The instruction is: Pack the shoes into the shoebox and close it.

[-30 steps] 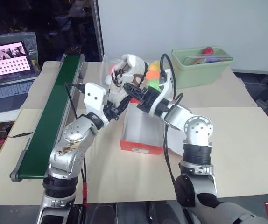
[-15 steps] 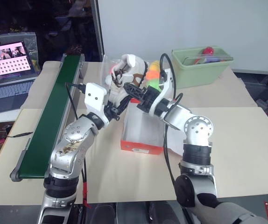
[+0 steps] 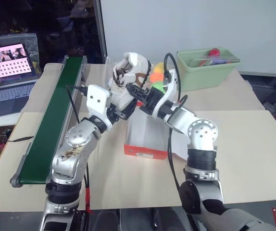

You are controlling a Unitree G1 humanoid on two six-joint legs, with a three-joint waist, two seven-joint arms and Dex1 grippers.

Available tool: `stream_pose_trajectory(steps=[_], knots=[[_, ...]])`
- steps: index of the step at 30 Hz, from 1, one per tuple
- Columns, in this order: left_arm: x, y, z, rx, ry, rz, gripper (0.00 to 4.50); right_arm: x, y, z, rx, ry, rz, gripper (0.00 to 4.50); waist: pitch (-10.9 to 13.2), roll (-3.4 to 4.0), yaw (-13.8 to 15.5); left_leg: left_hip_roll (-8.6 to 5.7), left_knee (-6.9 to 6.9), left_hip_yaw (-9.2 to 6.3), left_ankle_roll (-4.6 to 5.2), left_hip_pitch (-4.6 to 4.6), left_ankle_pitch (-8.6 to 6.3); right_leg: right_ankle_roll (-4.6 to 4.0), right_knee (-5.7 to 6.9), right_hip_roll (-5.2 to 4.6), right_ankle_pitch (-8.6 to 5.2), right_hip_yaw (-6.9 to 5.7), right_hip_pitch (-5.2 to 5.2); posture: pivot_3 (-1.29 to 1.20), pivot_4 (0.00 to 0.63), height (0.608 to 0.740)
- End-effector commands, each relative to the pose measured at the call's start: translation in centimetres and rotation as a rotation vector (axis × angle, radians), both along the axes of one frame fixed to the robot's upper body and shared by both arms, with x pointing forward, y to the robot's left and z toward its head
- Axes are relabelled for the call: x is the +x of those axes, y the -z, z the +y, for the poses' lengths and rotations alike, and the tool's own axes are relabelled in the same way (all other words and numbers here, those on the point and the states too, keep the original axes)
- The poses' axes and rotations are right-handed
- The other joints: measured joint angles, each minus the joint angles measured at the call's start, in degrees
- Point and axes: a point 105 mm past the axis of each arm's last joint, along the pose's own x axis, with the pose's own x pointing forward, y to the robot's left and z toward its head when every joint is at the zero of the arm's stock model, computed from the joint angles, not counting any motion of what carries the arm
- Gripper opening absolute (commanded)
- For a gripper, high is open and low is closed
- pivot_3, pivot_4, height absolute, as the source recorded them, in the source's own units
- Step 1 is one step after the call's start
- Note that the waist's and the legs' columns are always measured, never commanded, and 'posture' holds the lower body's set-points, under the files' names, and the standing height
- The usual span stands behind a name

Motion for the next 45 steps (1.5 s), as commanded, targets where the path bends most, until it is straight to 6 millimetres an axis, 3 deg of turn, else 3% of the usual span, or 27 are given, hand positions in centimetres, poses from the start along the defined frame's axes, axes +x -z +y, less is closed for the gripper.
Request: stream_pose_trajectory(steps=[1, 5, 9, 13, 16, 21, 23, 25, 27, 32, 45], knots=[[-1.3, -0.9, -1.2, 0.036, 0.056, -0.071, 4.42, 3.3, -3.3, -5.5, 0.042, 0.348, -0.092, 1.09, 0.01, 0.01, 0.28, -0.01, 0.0, 0.0, 0.0, 0.0, 0.0, 0.0, -0.01, -0.01, 0.0, 0.0, 0.0, 0.0, 0.15, 0.729], [-1.6, -0.4, -1.0, 0.048, 0.056, -0.061, 4.42, 4.9, -4.2, -9.6, -0.017, 0.475, -0.105, 1.09, 0.03, 0.04, 0.3, -0.04, 0.0, 0.02, 0.0, -0.06, 0.0, 0.01, -0.03, -0.04, 0.0, 0.0, 0.0, 0.0, 0.15, 0.729], [-2.1, 0.5, -0.2, 0.109, 0.084, -0.04, 4.42, 4.9, -5.0, -11.1, -0.202, 0.387, -0.035, 1.09, 0.22, 0.34, 0.05, -0.03, -0.04, 0.04, 0.0, -0.09, 0.0, 0.0, -0.03, -0.05, 0.0, 0.01, -0.02, 0.0, 0.15, 0.729], [-2.7, 1.8, 0.1, 0.194, 0.167, -0.01, 4.42, 3.7, -4.0, -11.4, -0.39, 0.207, 0.213, 1.09, 0.33, 0.53, -0.47, 0.01, -0.05, 0.14, 0.01, -0.01, 0.0, -0.05, -0.09, 0.01, -0.03, 0.11, -0.1, 0.0, 0.15, 0.729], [-3.4, 2.4, -0.1, 0.253, 0.238, -0.015, 4.42, 2.8, -3.2, -11.2, -0.419, 0.117, 0.393, 1.09, 0.32, 0.54, -0.58, 0.06, -0.06, 0.15, 0.02, 0.02, 0.0, -0.14, -0.07, 0.07, -0.09, 0.11, -0.12, 0.0, 0.15, 0.729], [-4.1, 3.1, -0.2, 0.318, 0.324, -0.03, 4.42, 2.5, -2.3, -8.7, -0.439, -0.003, 0.523, 1.09, 0.32, 0.54, -0.1, 0.02, -0.07, 0.17, 0.02, -0.07, 0.0, -0.13, -0.21, 0.03, -0.08, 0.11, -0.12, 0.0, 0.15, 0.729], [-4.2, 3.2, -0.2, 0.336, 0.352, -0.035, 4.42, 2.3, -0.9, -8.1, -0.477, -0.033, 0.562, 1.09, 0.32, 0.54, -0.03, 0.02, -0.07, 0.17, 0.02, -0.1, 0.0, -0.12, -0.26, 0.03, -0.08, 0.1, -0.12, 0.0, 0.15, 0.729], [-4.3, 3.3, -0.1, 0.355, 0.376, -0.041, 4.42, 2.1, 1.6, -8.2, -0.512, -0.05, 0.624, 1.09, 0.33, 0.55, 0.15, 0.02, -0.07, 0.16, 0.03, -0.15, 0.0, -0.12, -0.27, 0.03, -0.08, 0.07, -0.14, 0.0, 0.15, 0.729], [-4.6, 3.3, 0.0, 0.366, 0.399, -0.046, 4.42, 1.8, 3.5, -8.6, -0.539, -0.05, 0.663, 1.09, 0.32, 0.53, 0.29, 0.03, -0.07, 0.13, 0.03, -0.14, -0.01, -0.11, -0.29, 0.03, -0.08, 0.03, -0.09, 0.0, 0.15, 0.729], [-5.0, 3.6, 0.4, 0.383, 0.42, -0.023, 4.42, 1.2, 5.8, -9.5, -0.589, -0.053, 0.697, 1.09, 0.34, 0.56, 0.09, -0.01, -0.04, 0.14, 0.04, -0.18, 0.0, -0.04, -0.3, -0.01, -0.04, 0.05, -0.09, 0.0, 0.15, 0.729], [-6.9, 7.4, 2.6, 0.508, 0.516, 0.129, 4.42, -0.1, 8.5, -9.4, -0.685, -0.114, 0.715, 1.09, 0.34, 0.57, -0.87, 0.05, -0.04, 0.14, 0.04, -0.12, -0.01, -0.03, -0.29, 0.06, -0.05, 0.08, -0.11, 0.0, 0.15, 0.729]])
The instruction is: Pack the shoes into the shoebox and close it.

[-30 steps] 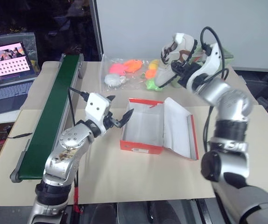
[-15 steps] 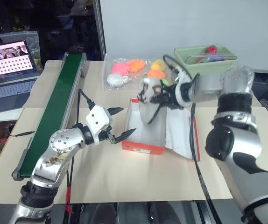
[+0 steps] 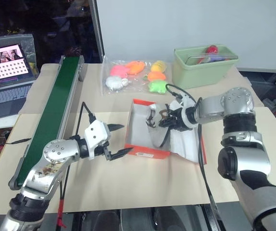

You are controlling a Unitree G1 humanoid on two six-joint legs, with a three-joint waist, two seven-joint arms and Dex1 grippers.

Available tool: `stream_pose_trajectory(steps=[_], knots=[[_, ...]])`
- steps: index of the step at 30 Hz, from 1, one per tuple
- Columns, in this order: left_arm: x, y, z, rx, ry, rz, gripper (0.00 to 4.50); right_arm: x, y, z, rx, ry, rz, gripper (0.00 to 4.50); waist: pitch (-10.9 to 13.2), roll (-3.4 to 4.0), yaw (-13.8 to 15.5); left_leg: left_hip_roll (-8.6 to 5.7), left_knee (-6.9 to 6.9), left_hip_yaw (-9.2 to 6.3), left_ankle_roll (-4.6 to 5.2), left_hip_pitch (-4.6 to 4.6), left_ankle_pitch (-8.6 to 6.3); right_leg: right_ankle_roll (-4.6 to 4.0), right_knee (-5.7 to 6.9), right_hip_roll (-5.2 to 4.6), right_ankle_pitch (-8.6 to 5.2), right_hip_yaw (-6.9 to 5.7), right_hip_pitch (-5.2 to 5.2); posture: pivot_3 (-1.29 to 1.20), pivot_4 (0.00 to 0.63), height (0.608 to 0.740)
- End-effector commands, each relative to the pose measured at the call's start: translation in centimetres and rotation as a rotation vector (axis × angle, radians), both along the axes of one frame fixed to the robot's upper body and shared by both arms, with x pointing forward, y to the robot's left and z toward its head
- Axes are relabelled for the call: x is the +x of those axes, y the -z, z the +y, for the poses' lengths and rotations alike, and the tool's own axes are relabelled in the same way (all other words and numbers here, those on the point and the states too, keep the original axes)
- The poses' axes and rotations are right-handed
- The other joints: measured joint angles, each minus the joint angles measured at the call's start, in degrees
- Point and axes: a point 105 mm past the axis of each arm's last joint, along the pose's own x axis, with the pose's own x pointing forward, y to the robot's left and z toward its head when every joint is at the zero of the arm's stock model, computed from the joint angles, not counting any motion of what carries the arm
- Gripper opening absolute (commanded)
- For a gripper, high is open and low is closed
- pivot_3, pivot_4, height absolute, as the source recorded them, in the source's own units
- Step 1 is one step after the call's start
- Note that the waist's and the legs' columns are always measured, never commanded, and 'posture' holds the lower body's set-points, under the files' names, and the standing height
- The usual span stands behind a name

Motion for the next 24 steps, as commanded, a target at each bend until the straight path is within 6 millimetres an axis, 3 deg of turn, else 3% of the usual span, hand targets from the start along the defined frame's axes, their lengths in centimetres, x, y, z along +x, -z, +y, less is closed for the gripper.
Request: stream_pose_trajectory(steps=[1, 12, 17, 22, 24], knots=[[-0.6, -0.1, 0.4, 0.038, 0.037, -0.024, 4.42, 0.0, -1.4, 0.2, 0.015, -0.035, -0.056, 1.09, 0.0, 0.0, 0.01, 0.0, 0.0, 0.0, 0.0, 0.0, 0.0, 0.0, 0.0, 0.0, 0.0, 0.0, 0.0, 0.0, 0.15, 0.729], [-0.3, -0.6, 0.4, 0.035, 0.036, -0.062, 4.42, 0.2, -1.9, 0.9, 0.013, -0.056, -0.071, 1.09, 0.0, 0.0, 0.13, 0.01, 0.0, 0.0, 0.0, 0.0, 0.0, 0.0, 0.0, 0.0, 0.0, 0.0, 0.0, 0.0, 0.15, 0.729], [-0.1, -0.9, 0.3, 0.033, 0.039, -0.075, 4.5, 0.2, -2.1, 1.0, 0.005, -0.059, -0.093, 2.45, 0.0, 0.0, 0.16, 0.01, 0.0, 0.0, 0.0, 0.02, 0.0, 0.0, 0.02, 0.0, 0.0, 0.0, 0.0, 0.0, 0.15, 0.729], [-0.1, -0.9, 0.2, 0.035, 0.042, -0.08, 4.5, 0.2, -2.2, 1.1, -0.008, -0.064, -0.111, 4.17, 0.0, 0.0, 0.18, 0.01, 0.0, 0.0, 0.0, 0.02, 0.0, 0.0, 0.02, 0.0, 0.0, 0.0, 0.0, 0.0, 0.15, 0.729], [0.0, -1.0, 0.3, 0.036, 0.04, -0.084, 4.5, 0.3, -2.5, 1.2, -0.012, -0.063, -0.128, 4.42, 0.0, 0.0, 0.19, 0.0, 0.0, 0.0, 0.0, 0.02, 0.0, 0.0, 0.02, -0.01, 0.0, 0.0, 0.0, 0.0, 0.15, 0.729]])
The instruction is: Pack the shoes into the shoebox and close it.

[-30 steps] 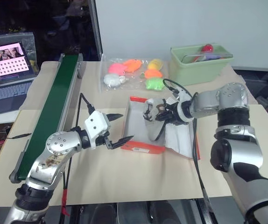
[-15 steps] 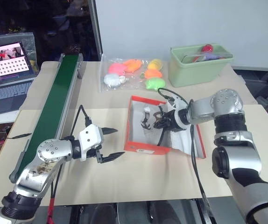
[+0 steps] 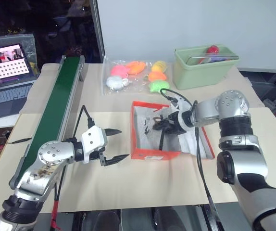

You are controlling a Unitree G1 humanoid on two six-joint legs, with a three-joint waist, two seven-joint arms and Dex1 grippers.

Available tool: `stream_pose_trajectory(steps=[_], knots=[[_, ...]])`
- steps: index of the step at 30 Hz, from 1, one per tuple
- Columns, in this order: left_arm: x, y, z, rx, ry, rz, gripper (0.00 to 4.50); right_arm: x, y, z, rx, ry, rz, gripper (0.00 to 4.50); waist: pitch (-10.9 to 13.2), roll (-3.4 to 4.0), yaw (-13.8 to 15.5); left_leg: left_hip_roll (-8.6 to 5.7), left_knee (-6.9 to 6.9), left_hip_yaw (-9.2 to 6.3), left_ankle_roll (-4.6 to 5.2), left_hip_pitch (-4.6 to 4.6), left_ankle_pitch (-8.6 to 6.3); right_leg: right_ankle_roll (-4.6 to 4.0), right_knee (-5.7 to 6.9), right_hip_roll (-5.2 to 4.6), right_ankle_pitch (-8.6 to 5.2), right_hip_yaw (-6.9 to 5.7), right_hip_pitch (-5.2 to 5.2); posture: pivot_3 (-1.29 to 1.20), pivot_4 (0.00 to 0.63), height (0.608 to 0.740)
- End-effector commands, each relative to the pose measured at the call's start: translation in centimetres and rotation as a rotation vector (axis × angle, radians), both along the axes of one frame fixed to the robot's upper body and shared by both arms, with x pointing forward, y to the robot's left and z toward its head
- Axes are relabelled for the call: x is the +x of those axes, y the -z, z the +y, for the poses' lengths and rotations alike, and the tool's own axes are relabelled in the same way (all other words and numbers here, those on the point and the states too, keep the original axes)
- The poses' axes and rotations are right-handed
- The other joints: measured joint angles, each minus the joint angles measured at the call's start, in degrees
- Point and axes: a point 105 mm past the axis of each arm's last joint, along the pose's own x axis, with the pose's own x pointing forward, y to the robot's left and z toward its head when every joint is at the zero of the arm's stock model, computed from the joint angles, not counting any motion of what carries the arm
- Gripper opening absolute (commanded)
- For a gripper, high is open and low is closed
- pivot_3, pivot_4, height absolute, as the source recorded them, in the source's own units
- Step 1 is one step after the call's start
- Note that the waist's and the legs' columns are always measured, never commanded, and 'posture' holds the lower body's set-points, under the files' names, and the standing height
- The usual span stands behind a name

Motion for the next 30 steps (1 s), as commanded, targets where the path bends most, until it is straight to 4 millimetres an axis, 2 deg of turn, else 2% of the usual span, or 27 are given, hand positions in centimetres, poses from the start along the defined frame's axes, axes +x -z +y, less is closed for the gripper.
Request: stream_pose_trajectory(steps=[1, 3, 8, 14, 17, 19, 21, 22, 23, 25, 27, 30], knots=[[0.0, -0.8, -0.1, -0.003, 0.01, -0.051, 4.5, 0.4, -1.9, 0.1, -0.001, -0.004, -0.078, 4.42, 0.0, 0.0, 0.02, 0.0, 0.0, 0.0, 0.0, 0.0, 0.0, 0.0, 0.0, 0.0, 0.0, 0.0, 0.0, 0.0, 0.15, 0.729], [0.1, -0.9, 0.1, -0.001, 0.004, -0.058, 4.5, 0.7, -2.8, 0.2, -0.014, 0.0, -0.123, 4.42, 0.0, 0.0, 0.06, 0.01, 0.0, 0.0, 0.0, 0.0, 0.0, 0.0, 0.0, 0.01, 0.0, 0.0, 0.0, 0.0, 0.15, 0.729], [0.6, -1.2, 0.5, -0.005, -0.028, -0.077, 4.5, 2.1, -7.0, 0.3, -0.065, 0.026, -0.34, 4.42, 0.0, 0.01, 0.05, 0.01, 0.0, 0.0, 0.0, -0.03, 0.0, 0.0, 0.06, 0.0, 0.0, 0.01, -0.08, 0.0, 0.15, 0.729], [1.6, -2.0, 1.2, -0.028, -0.091, -0.104, 4.5, 1.8, -10.0, 0.9, -0.126, -0.036, -0.507, 4.42, 0.0, 0.01, 0.43, 0.01, 0.0, 0.01, 0.0, -0.06, 0.0, 0.0, 0.07, 0.0, 0.0, 0.01, -0.14, 0.0, 0.15, 0.729], [3.5, -3.3, 2.3, -0.118, -0.237, -0.143, 4.5, 1.6, -11.4, 1.6, -0.129, -0.078, -0.624, 4.42, 0.01, 0.01, 0.65, 0.01, 0.0, 0.01, 0.0, -0.05, 0.0, 0.0, 0.11, 0.0, 0.0, 0.01, -0.16, 0.0, 0.15, 0.729], [5.2, -4.5, 3.6, -0.184, -0.388, -0.189, 4.5, 0.8, -12.3, 2.9, -0.077, -0.153, -0.718, 4.42, 0.0, 0.01, 0.69, 0.01, 0.01, 0.0, 0.0, -0.06, 0.0, 0.0, 0.13, 0.0, 0.0, 0.01, -0.17, 0.0, 0.15, 0.729], [7.3, -5.6, 6.0, -0.238, -0.626, -0.254, 4.5, -0.3, -13.5, 3.9, -0.107, -0.27, -0.947, 4.42, 0.0, 0.0, 0.8, 0.01, 0.02, -0.01, 0.0, -0.07, 0.0, 0.0, 0.13, -0.01, 0.0, 0.0, -0.17, 0.0, 0.15, 0.729], [7.9, -6.6, 7.7, -0.295, -0.77, -0.287, 4.5, -1.4, -13.6, 4.5, -0.15, -0.369, -1.107, 4.42, 0.0, 0.0, 0.75, 0.0, 0.02, -0.02, 0.0, -0.07, 0.0, 0.0, 0.14, -0.01, 0.0, 0.0, -0.16, 0.0, 0.15, 0.729], [8.1, -7.4, 9.5, -0.363, -0.924, -0.312, 4.5, -2.9, -12.5, 5.1, -0.165, -0.466, -1.2, 4.42, -0.01, -0.03, 1.01, 0.0, 0.04, -0.05, 0.0, -0.11, 0.0, 0.02, 0.16, -0.02, 0.0, -0.02, -0.17, 0.0, 0.15, 0.729], [7.8, -7.2, 13.1, -0.416, -1.207, -0.308, 4.5, -5.7, -9.7, 5.9, -0.101, -0.615, -1.258, 4.42, -0.11, -0.18, 1.2, -0.04, 0.08, -0.15, 0.03, -0.21, -0.03, 0.1, 0.24, -0.06, -0.01, -0.11, -0.14, 0.0, 0.15, 0.729], [7.1, -5.7, 15.1, -0.359, -1.341, -0.28, 4.5, -6.8, -7.4, 6.0, -0.038, -0.652, -1.224, 4.42, -0.16, -0.27, 0.64, -0.03, 0.1, -0.19, 0.06, -0.26, -0.06, 0.13, 0.24, -0.09, -0.02, -0.14, -0.12, 0.0, 0.15, 0.729], [6.6, -3.4, 16.4, -0.33, -1.408, -0.191, 4.5, -7.8, -5.3, 6.4, -0.005, -0.7, -1.21, 4.42, -0.15, -0.26, 0.41, -0.12, 0.11, -0.02, -0.01, -0.25, 0.0, 0.11, 0.4, -0.19, 0.04, 0.09, -0.34, 0.0, 0.15, 0.729]])
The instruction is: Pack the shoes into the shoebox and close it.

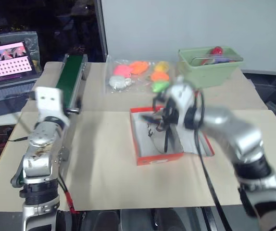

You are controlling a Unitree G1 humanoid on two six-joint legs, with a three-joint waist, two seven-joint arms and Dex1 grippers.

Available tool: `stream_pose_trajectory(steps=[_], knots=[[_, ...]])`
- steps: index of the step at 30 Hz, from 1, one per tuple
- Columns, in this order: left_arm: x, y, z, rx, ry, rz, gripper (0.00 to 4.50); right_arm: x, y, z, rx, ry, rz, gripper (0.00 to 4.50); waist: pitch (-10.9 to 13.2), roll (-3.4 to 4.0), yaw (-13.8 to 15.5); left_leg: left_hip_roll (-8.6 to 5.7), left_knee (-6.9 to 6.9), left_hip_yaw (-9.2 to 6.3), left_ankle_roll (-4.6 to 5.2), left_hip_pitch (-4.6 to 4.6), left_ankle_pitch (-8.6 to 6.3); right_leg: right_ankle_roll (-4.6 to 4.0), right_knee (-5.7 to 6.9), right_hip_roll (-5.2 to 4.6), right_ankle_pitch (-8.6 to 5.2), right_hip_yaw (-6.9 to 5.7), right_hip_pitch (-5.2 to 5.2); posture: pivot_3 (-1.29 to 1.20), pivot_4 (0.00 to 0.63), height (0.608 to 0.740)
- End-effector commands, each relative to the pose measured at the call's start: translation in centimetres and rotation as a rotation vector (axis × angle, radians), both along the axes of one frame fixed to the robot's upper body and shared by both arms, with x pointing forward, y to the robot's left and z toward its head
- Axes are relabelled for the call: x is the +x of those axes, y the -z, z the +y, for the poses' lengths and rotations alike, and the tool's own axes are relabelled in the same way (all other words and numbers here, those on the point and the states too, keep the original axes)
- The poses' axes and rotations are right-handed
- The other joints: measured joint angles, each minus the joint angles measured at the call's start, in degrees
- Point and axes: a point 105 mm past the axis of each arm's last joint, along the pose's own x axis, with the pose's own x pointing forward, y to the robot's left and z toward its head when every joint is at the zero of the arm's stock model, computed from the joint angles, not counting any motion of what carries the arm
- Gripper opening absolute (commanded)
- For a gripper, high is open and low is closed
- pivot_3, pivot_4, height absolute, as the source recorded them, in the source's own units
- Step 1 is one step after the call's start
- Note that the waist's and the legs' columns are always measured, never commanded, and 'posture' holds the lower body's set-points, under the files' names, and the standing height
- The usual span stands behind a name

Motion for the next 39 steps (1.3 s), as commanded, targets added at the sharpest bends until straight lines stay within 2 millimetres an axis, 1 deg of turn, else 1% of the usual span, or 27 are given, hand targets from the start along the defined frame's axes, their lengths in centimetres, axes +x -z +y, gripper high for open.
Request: stream_pose_trajectory(steps=[1, 4, 5, 6, 8, 12, 14, 18, 22, 26, 32, 35, 39], knots=[[-1.1, 1.3, 1.6, -0.007, -0.077, 0.056, 4.5, -1.3, -1.7, 0.9, 0.044, -0.09, -0.143, 4.42, 0.0, -0.01, 0.16, 0.01, 0.04, 0.01, -0.01, 0.13, 0.0, -0.01, -0.06, 0.01, 0.01, 0.0, 0.05, 0.0, 0.15, 0.729], [-1.0, 1.7, 1.2, 0.005, -0.025, 0.071, 4.5, -1.3, -1.7, 1.3, 0.123, -0.097, -0.111, 4.42, 0.02, -0.03, 0.41, 0.09, 0.1, -0.06, -0.02, 0.44, 0.05, -0.11, -0.05, 0.14, 0.06, -0.1, 0.37, 0.0, 0.15, 0.729], [-1.0, 1.7, 1.1, -0.001, -0.012, 0.071, 4.5, -1.3, -1.7, 1.4, 0.134, -0.096, -0.107, 4.42, 0.02, -0.03, 0.42, 0.12, 0.1, -0.07, -0.02, 0.52, 0.06, -0.13, -0.06, 0.19, 0.07, -0.12, 0.45, 0.0, 0.15, 0.729], [-0.9, 1.6, 1.1, 0.005, -0.006, 0.073, 4.5, -1.3, -1.7, 1.4, 0.138, -0.096, -0.109, 4.42, 0.02, -0.03, 0.5, 0.13, 0.1, -0.08, -0.02, 0.78, 0.05, -0.14, -0.09, 0.2, 0.06, -0.12, 0.73, 0.0, 0.15, 0.729], [-0.9, 1.6, 1.2, 0.006, 0.0, 0.077, 4.5, -1.3, -1.8, 1.3, 0.149, -0.096, -0.115, 4.42, 0.02, -0.03, 0.62, 0.12, 0.1, -0.08, -0.02, 0.9, 0.05, -0.14, -0.13, 0.19, 0.05, -0.13, 0.87, 0.0, 0.15, 0.729], [-0.9, 1.7, 1.3, 0.011, 0.012, 0.1, 4.5, -1.3, -1.9, 1.2, 0.155, -0.094, -0.124, 4.42, 0.02, -0.04, 0.63, 0.1, 0.1, -0.06, -0.02, 0.84, 0.05, -0.13, -0.19, 0.15, 0.04, -0.12, 0.84, 0.0, 0.15, 0.729], [-0.7, 1.7, 1.1, 0.014, 0.02, 0.107, 4.5, -1.2, -1.9, 1.2, 0.15, -0.073, -0.155, 4.42, 0.02, -0.04, 0.64, 0.1, 0.09, -0.07, -0.02, 0.82, 0.04, -0.13, -0.19, 0.15, 0.04, -0.13, 0.82, 0.0, 0.15, 0.729], [-0.4, 1.5, 0.8, 0.007, 0.042, 0.112, 4.5, -1.1, -1.9, 1.2, 0.163, -0.053, -0.152, 4.42, 0.02, -0.04, 0.56, 0.1, 0.09, -0.06, -0.02, 0.82, 0.04, -0.13, -0.18, 0.15, 0.04, -0.12, 0.82, 0.0, 0.15, 0.729], [-0.1, 1.8, 0.6, 0.0, 0.053, 0.13, 4.5, -0.7, -1.9, 0.7, 0.176, -0.016, -0.14, 4.42, 0.02, -0.04, 0.56, 0.1, 0.09, -0.06, -0.02, 0.83, 0.04, -0.13, -0.18, 0.14, 0.04, -0.12, 0.83, 0.0, 0.15, 0.729], [0.3, 2.2, 0.2, -0.002, 0.069, 0.147, 4.5, -0.8, -1.3, -0.1, 0.195, 0.017, -0.094, 4.42, 0.02, -0.04, 0.65, 0.09, 0.08, -0.07, -0.02, 0.81, 0.04, -0.12, -0.19, 0.14, 0.04, -0.12, 0.83, 0.0, 0.15, 0.729], [0.3, 2.6, 0.3, -0.004, 0.067, 0.16, 4.5, -0.9, -0.1, -0.4, 0.18, 0.053, -0.072, 4.42, 0.02, -0.04, 0.47, 0.09, 0.08, -0.06, -0.02, 0.81, 0.04, -0.12, -0.19, 0.12, 0.04, -0.12, 0.82, 0.0, 0.15, 0.729], [0.4, 2.9, 0.3, -0.006, 0.072, 0.172, 4.5, -1.0, 0.1, -0.4, 0.191, 0.066, -0.063, 4.42, 0.02, -0.04, 0.47, 0.09, 0.08, -0.06, -0.02, 0.82, 0.04, -0.12, -0.18, 0.13, 0.04, -0.12, 0.82, 0.0, 0.15, 0.729], [0.2, 3.6, 0.7, -0.015, 0.057, 0.174, 4.5, -0.7, 0.1, -0.4, 0.199, 0.102, -0.068, 4.42, 0.02, -0.04, 0.49, 0.08, 0.09, -0.05, -0.02, 0.81, 0.04, -0.12, -0.19, 0.13, 0.04, -0.11, 0.82, 0.0, 0.15, 0.729]])
